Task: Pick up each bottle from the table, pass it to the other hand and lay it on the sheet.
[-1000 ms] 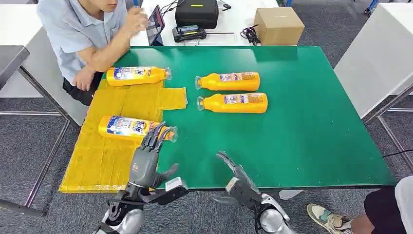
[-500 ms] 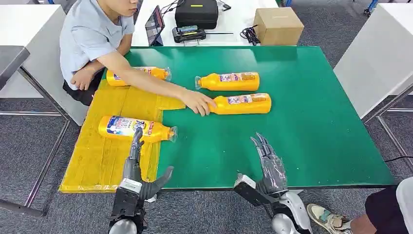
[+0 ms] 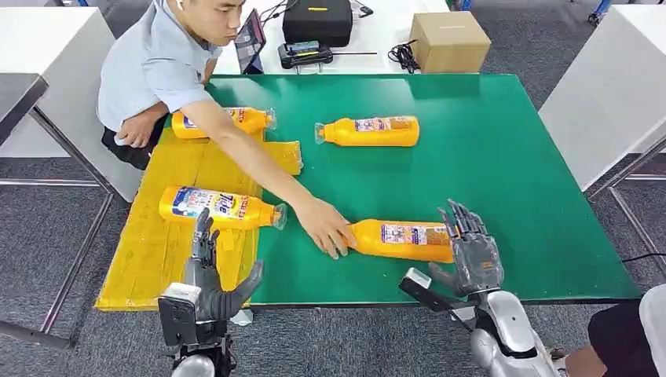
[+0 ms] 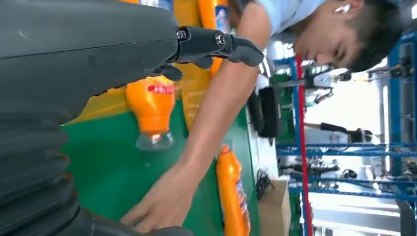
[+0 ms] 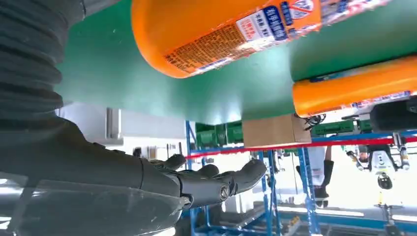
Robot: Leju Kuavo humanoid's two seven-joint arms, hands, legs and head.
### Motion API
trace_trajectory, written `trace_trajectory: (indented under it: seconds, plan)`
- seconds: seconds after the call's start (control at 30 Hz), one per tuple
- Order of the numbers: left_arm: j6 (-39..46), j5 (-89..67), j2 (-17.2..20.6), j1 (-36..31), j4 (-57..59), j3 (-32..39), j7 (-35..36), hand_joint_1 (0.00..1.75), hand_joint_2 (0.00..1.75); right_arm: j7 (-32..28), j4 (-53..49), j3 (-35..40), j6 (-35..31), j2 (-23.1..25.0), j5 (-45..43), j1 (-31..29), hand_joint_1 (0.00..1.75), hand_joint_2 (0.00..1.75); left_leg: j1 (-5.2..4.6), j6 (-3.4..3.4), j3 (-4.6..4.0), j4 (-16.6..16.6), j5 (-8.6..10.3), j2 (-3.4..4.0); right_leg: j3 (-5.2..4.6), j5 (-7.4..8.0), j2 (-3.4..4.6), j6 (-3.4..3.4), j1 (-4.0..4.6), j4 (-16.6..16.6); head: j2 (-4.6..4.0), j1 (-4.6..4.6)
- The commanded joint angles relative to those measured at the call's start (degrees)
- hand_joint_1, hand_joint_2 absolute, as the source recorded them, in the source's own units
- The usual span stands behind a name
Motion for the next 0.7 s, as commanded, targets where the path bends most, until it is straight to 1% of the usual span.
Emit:
trace_trajectory:
  seconds: [0.03, 0.07, 0.1, 0.13, 0.17, 0.2, 0.27, 0.33, 0.37, 0.4, 0.43, 0.47, 0.5, 0.53, 0.57, 0.6, 0.63, 0.7]
  plan:
    - [-1.43, 3.12, 1.07, -0.93, 3.14, -1.35, 1.19, 0.0, 1.75, 1.79, 6.13, 3.6, 1.78, -2.25, -0.77, -4.22, 0.0, 1.75, 0.05, -0.08, 0.19, -0.04, -0.06, 0.12, 0.18, -0.01, 0.09, -0.1, 0.06, -0.08, 0.0, 0.0]
    - [-1.39, 3.08, 1.1, -1.07, 3.43, -1.42, 1.11, 0.0, 1.75, 0.37, 6.43, 3.37, 3.02, -2.01, -3.52, -4.33, 0.0, 1.75, 0.09, -0.11, 0.27, -0.03, -0.1, 0.12, 0.28, -0.04, 0.08, -0.14, 0.09, -0.1, 0.0, 0.0]
    - [-1.29, 3.09, 1.19, -1.33, 3.93, -1.69, 1.11, 0.0, 1.75, -0.41, 7.38, 3.44, 3.83, -1.91, -4.82, -4.7, 0.0, 1.75, 0.04, -0.07, 0.15, -0.05, -0.04, 0.06, 0.15, -0.01, 0.03, -0.09, 0.04, -0.08, 0.0, 0.0]
    - [-1.29, 3.09, 1.19, -1.33, 3.93, -1.69, 1.11, 0.0, 1.75, -0.41, 7.38, 3.44, 3.83, -1.91, -4.82, -4.7, 0.0, 1.75, 0.1, -0.12, 0.28, -0.03, -0.1, 0.1, 0.29, -0.04, 0.07, -0.15, 0.11, -0.11, 0.0, 0.0]
    - [-1.41, 3.19, 1.24, -1.57, 4.48, -1.95, 1.26, 0.0, 1.75, -0.7, 8.55, 3.64, 4.43, -1.49, -5.61, -5.11, 0.0, 1.75, 0.05, -0.09, 0.21, -0.05, -0.05, 0.09, 0.21, -0.02, 0.06, -0.11, 0.06, -0.09, 0.0, 0.0]
    - [-1.41, 3.23, 1.28, -1.81, 4.97, -2.15, 1.31, 0.0, 1.75, -1.54, 9.22, 3.45, 5.43, -0.96, -7.58, -5.21, 0.0, 1.75, 0.09, -0.12, 0.28, -0.04, -0.1, 0.11, 0.29, -0.04, 0.07, -0.15, 0.1, -0.1, 0.0, 0.02]
    - [-1.65, 3.2, 1.22, -2.14, 5.68, -2.52, 1.46, 0.0, 1.75, -1.22, 10.29, 4.37, 5.27, -0.97, -6.44, -5.65, 0.0, 1.75, 0.1, -0.15, 0.32, -0.04, -0.11, 0.14, 0.34, -0.04, 0.1, -0.18, 0.12, -0.13, 0.0, 0.0]
    - [-1.89, 3.27, 1.18, -2.33, 6.06, -2.77, 1.65, 0.0, 1.75, -1.05, 11.34, 4.78, 5.3, -0.6, -6.21, -6.21, 0.0, 1.75, 0.02, -0.08, 0.17, -0.06, -0.03, 0.06, 0.17, 0.0, 0.04, -0.1, 0.04, -0.09, 0.0, 0.0]
    - [-2.06, 3.25, 1.12, -2.54, 6.42, -3.02, 1.71, 0.0, 1.75, -1.06, 12.23, 5.09, 5.13, -0.24, -6.2, -6.72, 0.0, 1.75, 0.07, -0.14, 0.28, -0.05, -0.09, 0.11, 0.28, -0.04, 0.08, -0.17, 0.09, -0.1, 0.0, 0.0]
    - [-2.25, 3.24, 1.09, -2.76, 6.74, -3.26, 1.83, 0.0, 1.75, -0.67, 13.43, 6.05, 4.25, -0.21, -4.98, -7.63, 0.0, 1.75, 0.05, -0.1, 0.17, -0.05, -0.05, 0.08, 0.18, 0.0, 0.06, -0.12, 0.07, -0.1, 0.0, 0.0]
    - [-2.34, 3.25, 0.99, -2.92, 6.82, -3.35, 1.9, 0.0, 1.75, -0.64, 13.78, 6.22, 4.38, 0.15, -5.06, -8.04, 0.0, 1.75, 0.1, -0.15, 0.3, -0.03, -0.11, 0.16, 0.29, -0.04, 0.13, -0.18, 0.13, -0.11, 0.0, -0.02]
    - [-2.35, 3.26, 0.95, -2.99, 6.92, -3.37, 1.9, 0.0, 1.75, -0.62, 14.04, 6.28, 4.48, 0.3, -5.11, -8.35, 0.0, 1.75, 0.07, -0.13, 0.24, -0.03, -0.08, 0.17, 0.22, -0.01, 0.13, -0.15, 0.09, -0.09, 0.0, 0.0]
    - [-2.54, 3.22, 0.91, -3.32, 7.35, -3.59, 1.94, 0.0, 1.75, -0.61, 15.95, 6.76, 3.92, 0.84, -5.05, -9.83, 0.0, 1.75, 0.04, -0.11, 0.21, -0.06, -0.05, 0.14, 0.19, 0.0, 0.11, -0.13, 0.06, -0.09, 0.0, -0.02]
    - [-2.54, 3.22, 0.88, -3.35, 7.36, -3.62, 1.95, 0.0, 1.75, -0.61, 15.96, 6.82, 3.96, 0.98, -5.05, -9.97, 0.0, 1.75, 0.09, -0.15, 0.29, -0.04, -0.1, 0.17, 0.28, -0.02, 0.14, -0.17, 0.11, -0.11, 0.0, 0.0]
    - [-2.69, 3.19, 0.85, -3.56, 7.63, -3.79, 1.98, 0.0, 1.75, -0.97, 17.36, 6.5, 4.52, 1.71, -6.45, -10.91, 0.0, 1.75, 0.06, -0.12, 0.22, -0.04, -0.07, 0.19, 0.19, 0.01, 0.16, -0.13, 0.08, -0.09, 0.0, 0.0]
    - [-2.82, 3.23, 0.82, -3.75, 7.83, -3.94, 1.96, 0.0, 1.75, -0.82, 19.17, 6.88, 3.64, 2.05, -5.96, -11.98, 0.0, 1.75, 0.11, -0.17, 0.33, -0.02, -0.13, 0.25, 0.3, -0.03, 0.2, -0.19, 0.13, -0.1, 0.0, 0.0]
    - [-2.85, 3.25, 0.8, -3.79, 7.88, -3.97, 1.95, 0.0, 1.75, -0.6, 19.71, 7.11, 3.6, 2.11, -5.6, -12.32, 0.0, 1.75, 0.05, -0.09, 0.18, -0.04, -0.04, 0.18, 0.15, 0.03, 0.15, -0.11, 0.07, -0.09, 0.0, 0.0]
    - [-3.16, 3.12, 0.83, -4.07, 8.17, -4.33, 2.06, 0.0, 1.75, -0.34, 22.54, 7.47, 3.98, 2.69, -5.46, -13.93, 0.0, 1.75, 0.04, -0.09, 0.17, -0.04, -0.04, 0.14, 0.15, 0.01, 0.11, -0.1, 0.05, -0.07, 0.0, 0.0]
